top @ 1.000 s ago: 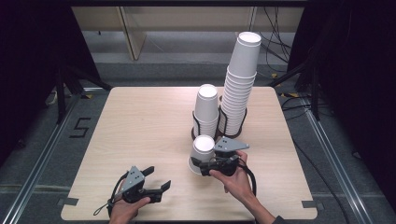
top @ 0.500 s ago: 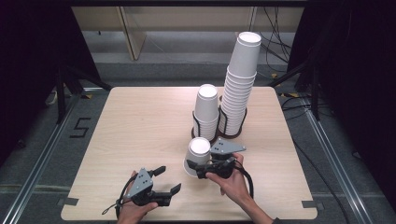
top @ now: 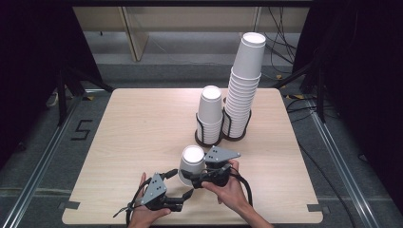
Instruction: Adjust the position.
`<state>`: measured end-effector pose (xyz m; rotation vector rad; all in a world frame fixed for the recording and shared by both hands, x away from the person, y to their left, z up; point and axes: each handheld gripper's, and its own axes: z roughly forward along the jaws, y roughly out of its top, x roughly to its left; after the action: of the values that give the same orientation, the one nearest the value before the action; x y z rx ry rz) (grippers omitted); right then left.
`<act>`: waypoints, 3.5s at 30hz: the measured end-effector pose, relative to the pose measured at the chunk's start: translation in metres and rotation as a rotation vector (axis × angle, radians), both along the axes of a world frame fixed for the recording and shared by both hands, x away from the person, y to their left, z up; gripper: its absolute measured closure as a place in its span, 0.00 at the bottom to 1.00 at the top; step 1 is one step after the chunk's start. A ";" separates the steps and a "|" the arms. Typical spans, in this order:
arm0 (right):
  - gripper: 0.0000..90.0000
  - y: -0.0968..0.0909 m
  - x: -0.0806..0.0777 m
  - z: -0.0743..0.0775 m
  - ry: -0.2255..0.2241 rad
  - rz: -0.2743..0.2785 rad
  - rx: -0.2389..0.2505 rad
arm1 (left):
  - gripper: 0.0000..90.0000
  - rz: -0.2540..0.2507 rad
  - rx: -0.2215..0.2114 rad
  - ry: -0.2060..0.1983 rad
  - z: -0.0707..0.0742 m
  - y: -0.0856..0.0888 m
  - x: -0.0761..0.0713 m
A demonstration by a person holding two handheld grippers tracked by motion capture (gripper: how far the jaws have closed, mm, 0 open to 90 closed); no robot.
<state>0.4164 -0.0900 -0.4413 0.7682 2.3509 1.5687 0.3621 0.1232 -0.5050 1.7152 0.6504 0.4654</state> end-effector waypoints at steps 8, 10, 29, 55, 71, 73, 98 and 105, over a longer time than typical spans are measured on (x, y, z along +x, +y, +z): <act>0.22 0.006 -0.005 -0.001 0.012 0.033 0.024 | 0.08 0.020 -0.018 0.005 0.000 0.001 0.002; 0.22 0.008 -0.007 0.001 0.011 0.036 0.034 | 0.06 0.024 -0.013 0.007 -0.001 0.001 0.002; 0.19 0.016 -0.012 0.000 0.080 0.066 0.087 | 0.06 0.042 -0.019 0.016 0.002 -0.002 0.001; 0.28 -0.007 -0.008 0.033 0.134 0.106 0.129 | 0.03 -0.055 0.003 -0.078 0.003 0.002 0.001; 0.27 -0.013 -0.004 0.032 0.219 0.089 0.253 | 0.09 -0.028 0.036 -0.124 0.010 0.003 -0.002; 0.26 -0.013 -0.002 0.031 0.222 0.089 0.247 | 0.11 -0.031 0.046 -0.121 0.011 0.004 -0.003; 0.17 -0.029 0.002 0.043 0.189 0.224 -0.014 | 0.15 -0.186 0.187 -0.094 0.016 0.010 -0.001; 0.17 -0.031 0.000 0.047 0.125 0.225 -0.115 | 0.15 -0.188 0.237 -0.089 0.017 0.015 0.001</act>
<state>0.4162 -0.1208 -0.3947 0.6108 2.6731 1.4897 0.3627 0.1380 -0.4877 1.9467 0.3763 0.4973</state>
